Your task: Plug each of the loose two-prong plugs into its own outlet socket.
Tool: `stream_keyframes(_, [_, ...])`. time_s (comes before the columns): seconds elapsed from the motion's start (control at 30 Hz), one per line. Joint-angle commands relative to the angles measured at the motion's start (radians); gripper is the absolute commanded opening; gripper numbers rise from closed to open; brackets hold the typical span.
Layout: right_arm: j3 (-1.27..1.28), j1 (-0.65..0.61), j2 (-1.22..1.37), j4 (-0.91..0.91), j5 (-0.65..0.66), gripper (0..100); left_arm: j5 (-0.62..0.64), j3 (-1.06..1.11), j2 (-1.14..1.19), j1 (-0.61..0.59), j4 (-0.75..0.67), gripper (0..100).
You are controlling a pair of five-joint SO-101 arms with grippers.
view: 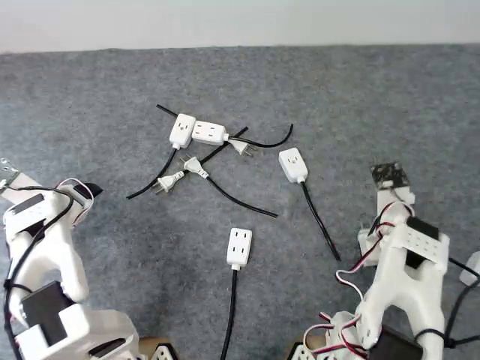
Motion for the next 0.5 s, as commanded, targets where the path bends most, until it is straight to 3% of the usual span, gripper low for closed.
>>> stream_keyframes(0.0, [0.0, 0.044, -0.024, -0.022, 0.06, 8.8, 0.006, -0.045, -0.005, 0.009, -0.017, 37])
stream_keyframes(0.13, [-0.006, 0.085, -0.036, -0.028, 0.064, 15.6, 0.006, -0.045, -0.005, 0.009, -0.017, 37])
stream_keyframes(0.33, [-0.025, 0.145, -0.036, -0.018, 0.066, 10.6, 0.006, -0.045, -0.005, 0.009, -0.017, 37])
stream_keyframes(0.47, [-0.038, 0.191, -0.067, 0.11, 0.132, 6.5, 0.006, -0.045, -0.005, 0.009, -0.017, 37])
